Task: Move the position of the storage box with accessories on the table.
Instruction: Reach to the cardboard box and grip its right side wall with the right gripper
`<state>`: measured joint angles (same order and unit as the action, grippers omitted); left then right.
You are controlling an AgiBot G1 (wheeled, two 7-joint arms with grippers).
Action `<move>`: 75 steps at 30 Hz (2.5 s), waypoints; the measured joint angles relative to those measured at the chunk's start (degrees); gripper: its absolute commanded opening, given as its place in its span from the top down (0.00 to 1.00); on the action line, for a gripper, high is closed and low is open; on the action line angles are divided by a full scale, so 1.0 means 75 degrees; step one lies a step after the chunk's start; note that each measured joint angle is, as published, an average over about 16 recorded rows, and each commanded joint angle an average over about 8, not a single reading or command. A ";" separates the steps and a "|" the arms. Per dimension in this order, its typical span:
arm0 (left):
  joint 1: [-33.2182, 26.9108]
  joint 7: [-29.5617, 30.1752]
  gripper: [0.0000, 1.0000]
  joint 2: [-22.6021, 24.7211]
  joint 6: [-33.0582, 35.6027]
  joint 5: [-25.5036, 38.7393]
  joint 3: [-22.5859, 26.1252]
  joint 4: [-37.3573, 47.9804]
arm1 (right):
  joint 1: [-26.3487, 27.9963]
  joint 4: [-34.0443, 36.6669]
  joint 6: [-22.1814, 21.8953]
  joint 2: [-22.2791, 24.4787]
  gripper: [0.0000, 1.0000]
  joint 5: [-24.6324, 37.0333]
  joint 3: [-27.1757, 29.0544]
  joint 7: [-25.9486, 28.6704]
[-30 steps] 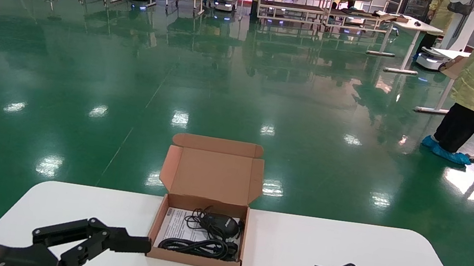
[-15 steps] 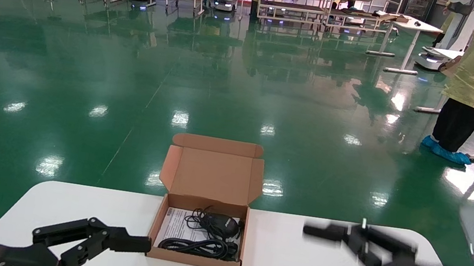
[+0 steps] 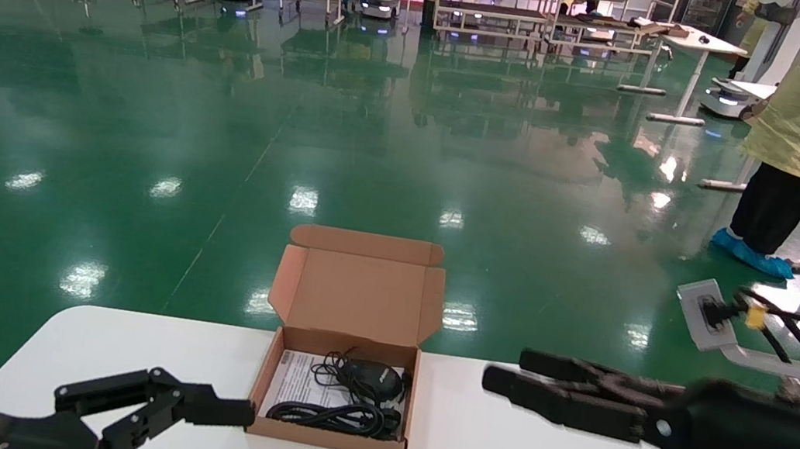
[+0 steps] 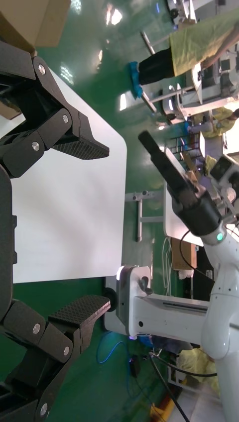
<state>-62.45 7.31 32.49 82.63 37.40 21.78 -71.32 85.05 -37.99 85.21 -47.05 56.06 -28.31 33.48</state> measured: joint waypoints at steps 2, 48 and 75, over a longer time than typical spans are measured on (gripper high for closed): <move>0.0000 0.0000 0.00 0.0000 0.0000 0.0000 0.0000 0.0000 | 0.0095 0.0198 -0.0009 -0.0064 0.00 0.0110 -0.0075 0.0031; 0.0001 -0.0001 0.00 -0.0001 -0.0002 -0.0002 0.0000 0.0002 | 0.2354 0.4766 -0.3812 -0.3907 0.00 0.3448 -0.1919 0.1148; 0.0002 -0.0001 0.00 -0.0002 -0.0004 -0.0003 0.0000 0.0003 | 0.1098 0.3799 -0.4597 -0.3863 0.00 0.2902 -0.1805 0.1488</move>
<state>-62.44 7.31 32.48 82.60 37.38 21.78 -71.30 93.29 -9.50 50.74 -76.02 77.83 -41.85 44.64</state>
